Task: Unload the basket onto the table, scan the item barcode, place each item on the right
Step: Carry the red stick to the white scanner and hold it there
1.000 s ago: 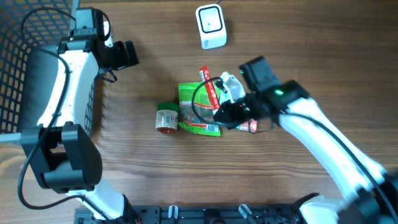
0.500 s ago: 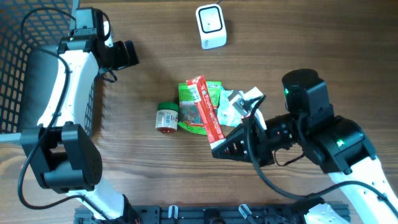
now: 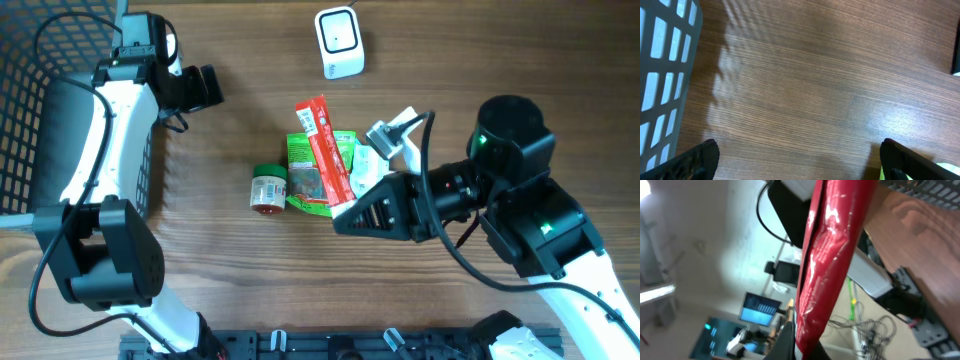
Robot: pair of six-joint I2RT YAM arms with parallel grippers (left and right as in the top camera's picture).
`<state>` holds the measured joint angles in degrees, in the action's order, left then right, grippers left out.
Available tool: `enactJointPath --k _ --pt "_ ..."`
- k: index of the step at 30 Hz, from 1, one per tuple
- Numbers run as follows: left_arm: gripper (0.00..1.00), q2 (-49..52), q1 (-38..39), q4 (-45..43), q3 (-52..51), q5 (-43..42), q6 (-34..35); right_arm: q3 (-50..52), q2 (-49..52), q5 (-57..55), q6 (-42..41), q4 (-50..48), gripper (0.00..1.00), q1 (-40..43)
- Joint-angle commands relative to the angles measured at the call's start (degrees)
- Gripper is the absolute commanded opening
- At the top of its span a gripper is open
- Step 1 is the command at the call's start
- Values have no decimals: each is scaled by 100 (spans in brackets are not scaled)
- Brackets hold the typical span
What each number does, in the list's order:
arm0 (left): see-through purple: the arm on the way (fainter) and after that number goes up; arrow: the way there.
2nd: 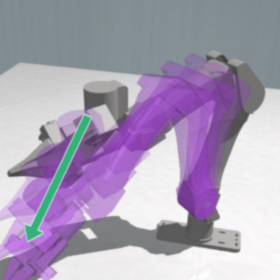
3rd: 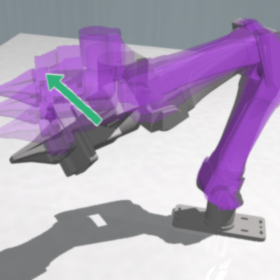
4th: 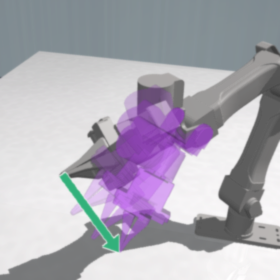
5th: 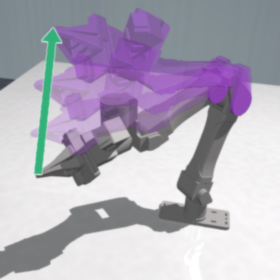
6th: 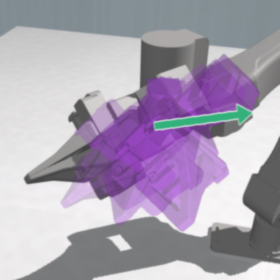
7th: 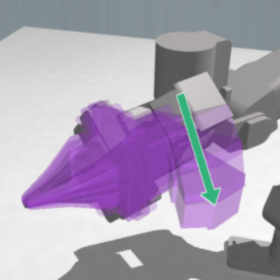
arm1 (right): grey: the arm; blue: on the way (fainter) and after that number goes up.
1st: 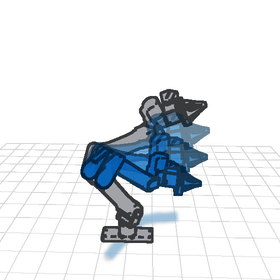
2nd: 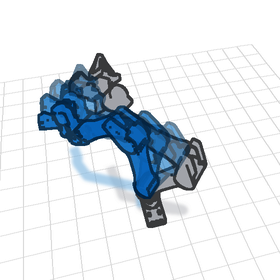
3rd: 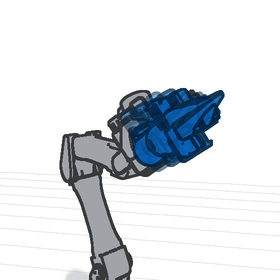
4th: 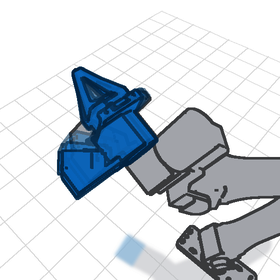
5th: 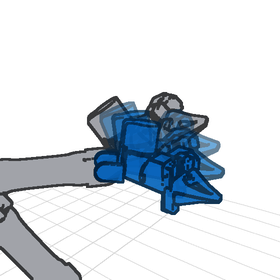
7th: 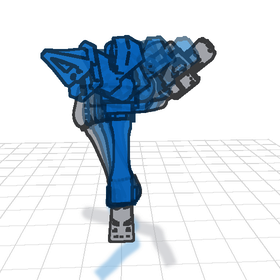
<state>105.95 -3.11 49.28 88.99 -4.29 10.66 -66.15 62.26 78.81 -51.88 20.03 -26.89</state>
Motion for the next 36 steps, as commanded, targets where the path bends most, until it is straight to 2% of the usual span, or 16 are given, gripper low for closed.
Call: enactJointPath --k 1,4,5,7,9,11,13,14,17,19,24,26,29,32,36 --pt "100 -85 -17 -2 55 33 52 -92 15 -33 -1143 -330 4 -2" --pt "100 -85 -17 -2 55 33 52 -92 15 -28 -1121 -323 4 -2" --pt "100 -85 -17 0 55 33 52 -92 17 -39 -828 -323 4 -2" --pt "100 -85 -17 -2 55 33 52 -90 31 -59 380 20 4 -2" --pt "100 -85 -17 0 55 33 52 -90 120 -529 1967 1307 4 -2" --pt "100 -85 -15 0 55 33 52 -90 326 -2752 3088 2763 4 -2" --pt "100 -85 -17 -2 55 33 52 -90 597 -5412 3244 3434 4 -2" --pt "100 -85 -17 -2 55 33 52 -90 732 -6177 3298 3493 4 -2" --pt "100 -85 -17 0 55 33 52 -177 1237 -6548 4111 3139 4 0" --pt "100 -85 -17 -2 55 33 52 -726 1652 -6544 4144 3226 4 144" --pt "100 -85 -17 0 55 33 52 -3713 3567 -6905 5215 4638 4 435" --pt "100 -85 -17 0 55 33 52 -4365 4385 -7377 5801 4511 4 420" --pt "100 -85 -17 -2 55 33 52 -4376 4986 -8078 6704 3910 4 420" --pt "100 -85 -17 -2 55 33 52 -4371 5534 -9551 7184 3154 4 420" --pt "100 -85 -17 -2 55 33 52 -4371 6011 -10607 7766 2583 4 420"
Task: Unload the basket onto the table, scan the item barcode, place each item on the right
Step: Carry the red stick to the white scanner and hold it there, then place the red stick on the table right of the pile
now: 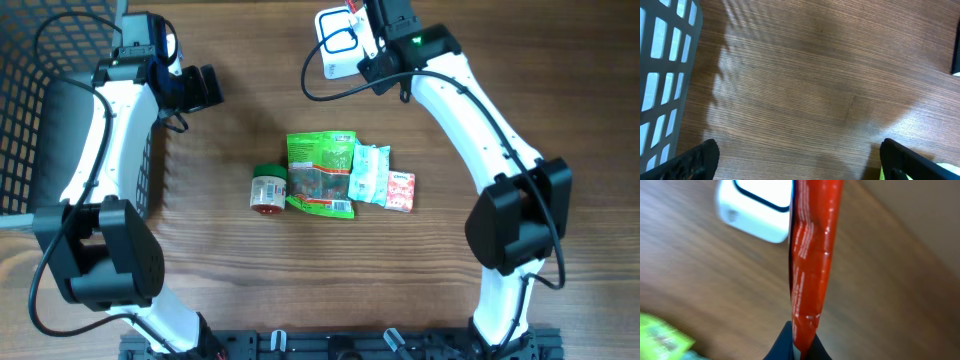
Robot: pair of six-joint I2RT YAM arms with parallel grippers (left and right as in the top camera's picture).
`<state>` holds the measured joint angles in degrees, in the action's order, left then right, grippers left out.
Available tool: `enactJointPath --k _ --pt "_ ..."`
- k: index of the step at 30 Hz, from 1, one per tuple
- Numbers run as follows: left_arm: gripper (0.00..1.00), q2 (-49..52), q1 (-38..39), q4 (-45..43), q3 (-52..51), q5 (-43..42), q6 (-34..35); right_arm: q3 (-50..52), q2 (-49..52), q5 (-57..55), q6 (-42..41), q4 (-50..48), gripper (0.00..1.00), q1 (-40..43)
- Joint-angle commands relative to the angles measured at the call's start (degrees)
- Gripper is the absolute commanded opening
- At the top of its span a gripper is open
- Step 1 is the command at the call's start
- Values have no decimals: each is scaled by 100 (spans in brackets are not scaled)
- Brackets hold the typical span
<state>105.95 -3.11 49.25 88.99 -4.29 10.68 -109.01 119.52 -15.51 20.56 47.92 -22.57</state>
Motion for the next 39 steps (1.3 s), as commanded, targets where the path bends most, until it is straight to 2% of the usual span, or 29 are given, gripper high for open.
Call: enactJointPath --k 1,9,12,21,23,26,30,33,35,39 --pt "100 -85 -15 0 55 33 50 -85 446 -1530 778 -348 4 -13" --pt "100 -85 -15 2 55 33 50 -85 1228 -2004 1698 -1368 4 -269" --pt "100 -85 -17 0 55 33 50 -74 1366 -2009 1696 -1451 4 -271" --pt "100 -85 -17 0 55 33 50 -52 1690 -2057 1342 -1770 4 -273" --pt "100 -85 -17 2 55 33 50 -55 1473 -2319 704 -1655 4 -278" --pt "100 -85 -17 0 55 33 50 -55 658 -1222 39 -1010 4 -197" --pt "100 -85 -17 0 55 33 50 -52 -848 767 -1738 1038 4 498" --pt "100 -85 -17 0 55 33 50 -13 -1108 2435 -1858 2404 4 1576" --pt "100 -85 -17 0 55 33 50 514 -1095 2896 -1902 2625 4 2221" --pt "100 -85 -17 2 55 33 50 2566 -1095 2806 -2050 1580 4 3091"
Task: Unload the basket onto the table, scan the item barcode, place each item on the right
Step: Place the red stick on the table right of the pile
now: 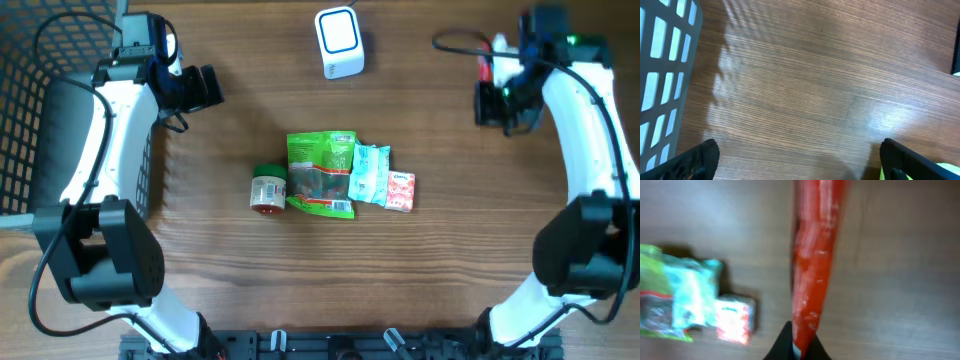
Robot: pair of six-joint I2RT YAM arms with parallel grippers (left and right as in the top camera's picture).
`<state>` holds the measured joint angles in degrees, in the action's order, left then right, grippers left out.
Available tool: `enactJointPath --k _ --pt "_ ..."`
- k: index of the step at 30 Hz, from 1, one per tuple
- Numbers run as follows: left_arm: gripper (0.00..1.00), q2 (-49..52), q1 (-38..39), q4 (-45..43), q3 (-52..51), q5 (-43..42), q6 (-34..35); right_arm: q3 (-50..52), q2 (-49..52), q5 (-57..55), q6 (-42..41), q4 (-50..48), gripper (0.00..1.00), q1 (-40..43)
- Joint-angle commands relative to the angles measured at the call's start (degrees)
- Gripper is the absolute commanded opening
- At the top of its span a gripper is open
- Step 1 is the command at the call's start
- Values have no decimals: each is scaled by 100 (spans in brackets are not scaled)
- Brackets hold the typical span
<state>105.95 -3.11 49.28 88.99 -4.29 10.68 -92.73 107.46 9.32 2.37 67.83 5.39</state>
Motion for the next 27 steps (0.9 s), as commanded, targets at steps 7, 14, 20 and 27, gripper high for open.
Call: enactJointPath --k 7,14,20,27 --pt "100 -85 -17 -2 55 33 50 2791 111 234 -839 -1733 50 868" --pt "100 -85 -17 -2 55 33 50 1182 83 240 -846 201 70 831" --pt "100 -85 -15 -2 55 33 50 885 76 1401 70 -109 68 -98" --pt "100 -85 -17 0 55 33 50 964 365 1460 -155 -1508 65 -1338"
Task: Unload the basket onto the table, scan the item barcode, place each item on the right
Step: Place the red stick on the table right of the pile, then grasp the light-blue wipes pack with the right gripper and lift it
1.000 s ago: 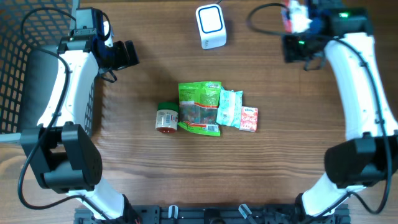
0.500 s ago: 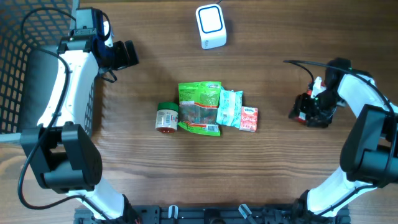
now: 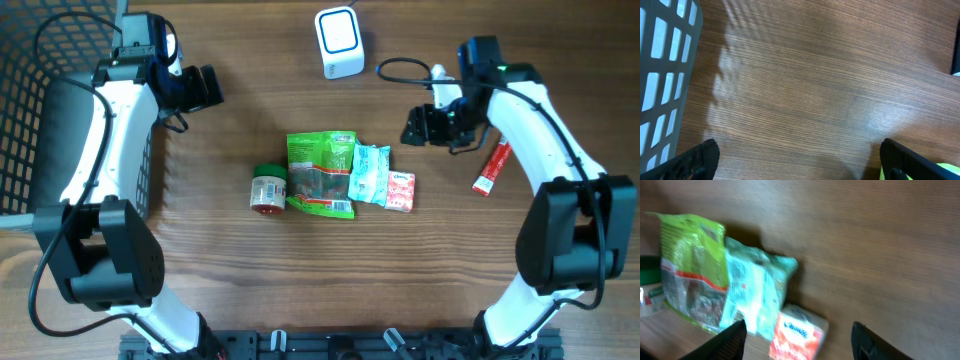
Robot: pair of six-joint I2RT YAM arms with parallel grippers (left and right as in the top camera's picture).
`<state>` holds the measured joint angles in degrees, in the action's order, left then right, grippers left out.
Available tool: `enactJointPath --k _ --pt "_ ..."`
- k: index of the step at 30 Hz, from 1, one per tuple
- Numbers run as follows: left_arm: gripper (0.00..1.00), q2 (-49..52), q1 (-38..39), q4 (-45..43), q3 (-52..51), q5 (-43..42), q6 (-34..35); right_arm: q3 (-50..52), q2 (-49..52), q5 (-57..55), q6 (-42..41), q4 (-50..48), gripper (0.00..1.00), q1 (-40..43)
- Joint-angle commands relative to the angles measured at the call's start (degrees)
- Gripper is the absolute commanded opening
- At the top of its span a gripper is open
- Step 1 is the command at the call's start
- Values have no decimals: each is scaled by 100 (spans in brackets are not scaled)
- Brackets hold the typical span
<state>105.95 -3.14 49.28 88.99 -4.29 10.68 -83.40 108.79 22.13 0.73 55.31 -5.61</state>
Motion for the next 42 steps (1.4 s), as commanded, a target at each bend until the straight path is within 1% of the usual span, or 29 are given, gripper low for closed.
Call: enactJointPath --k 1,4,6,10,11,13,14,16,18,19,22,25,27,37,42 --pt "100 -85 -15 -2 55 33 50 107 317 197 7 -393 63 -304" --pt "100 -85 -15 -2 55 33 50 570 588 807 74 -1211 60 -459" --pt "100 -85 -15 0 55 33 50 859 678 721 57 -1635 57 -527" --pt "100 -85 -15 -2 55 33 50 1471 706 686 57 -2371 56 -531" --pt "100 -85 -13 -2 55 33 50 1572 706 686 59 -2463 51 -533" --pt "100 -85 -15 -2 55 33 50 1613 706 693 61 -2463 8 -531" --pt "100 -85 -15 -2 55 33 50 1611 691 774 81 -2465 4 -525" --pt "100 -85 -15 -2 55 35 50 1471 472 994 90 -2293 4 -361" --pt "100 -85 -13 -2 55 33 50 1390 -50 1563 380 -2059 4 -74" --pt "100 -85 -15 0 55 33 50 1390 -262 1676 426 -1961 4 28" --pt "100 -85 -15 -2 55 33 50 1390 -1248 1698 531 -1217 4 380" --pt "100 -85 -13 -2 55 33 50 1392 -1836 1759 527 -348 4 431" --pt "100 -85 -15 0 55 33 50 1397 -1917 2308 538 166 4 428" --pt "100 -85 -13 -2 55 33 50 1451 -1917 2245 684 369 4 428" --pt "100 -85 -15 -2 55 33 50 1451 -1917 1943 586 358 4 428"
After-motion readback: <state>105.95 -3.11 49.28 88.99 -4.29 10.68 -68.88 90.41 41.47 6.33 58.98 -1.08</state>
